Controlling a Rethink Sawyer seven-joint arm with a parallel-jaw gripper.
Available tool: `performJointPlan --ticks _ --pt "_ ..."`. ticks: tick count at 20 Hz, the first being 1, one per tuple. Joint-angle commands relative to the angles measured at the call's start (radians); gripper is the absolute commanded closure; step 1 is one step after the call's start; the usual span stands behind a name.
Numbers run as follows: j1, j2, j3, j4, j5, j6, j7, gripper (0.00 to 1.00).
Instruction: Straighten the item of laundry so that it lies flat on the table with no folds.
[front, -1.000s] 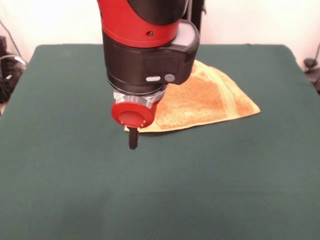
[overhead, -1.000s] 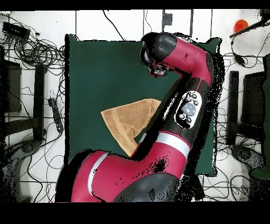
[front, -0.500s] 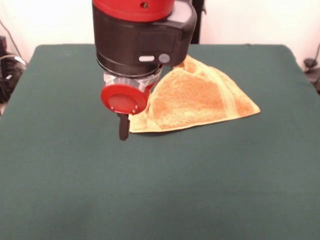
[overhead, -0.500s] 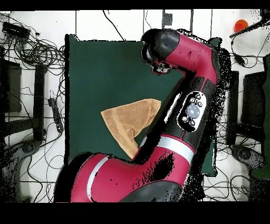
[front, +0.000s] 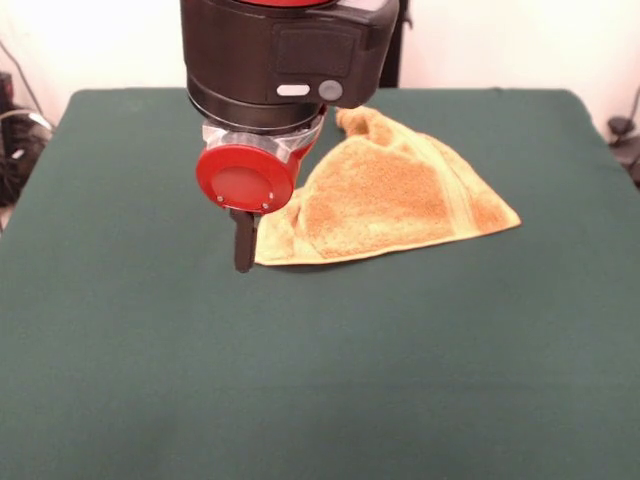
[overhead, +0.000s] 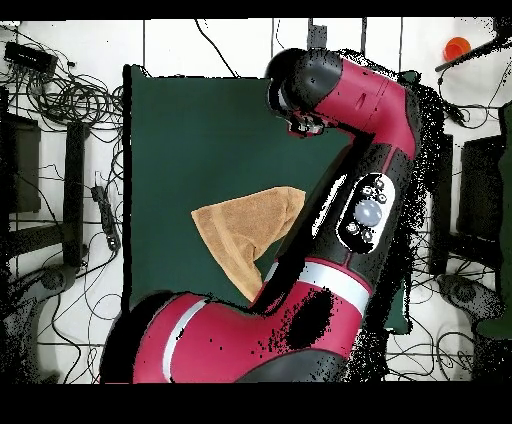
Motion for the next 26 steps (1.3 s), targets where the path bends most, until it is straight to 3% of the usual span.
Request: performJointPlan --ticks 1,10,20,26 --pt "0.01 0.033 0.122 0.029 -0.008 0.022 0.041 0.0" --pt "-0.023 0.084 0.123 -0.048 0.001 0.045 0.047 0.0" --pt "-0.099 0.25 0.076 -0.321 0.044 0.131 0.102 0.0" --pt "-0.11 0.258 0.058 -0.346 0.058 0.154 0.117 0.0"
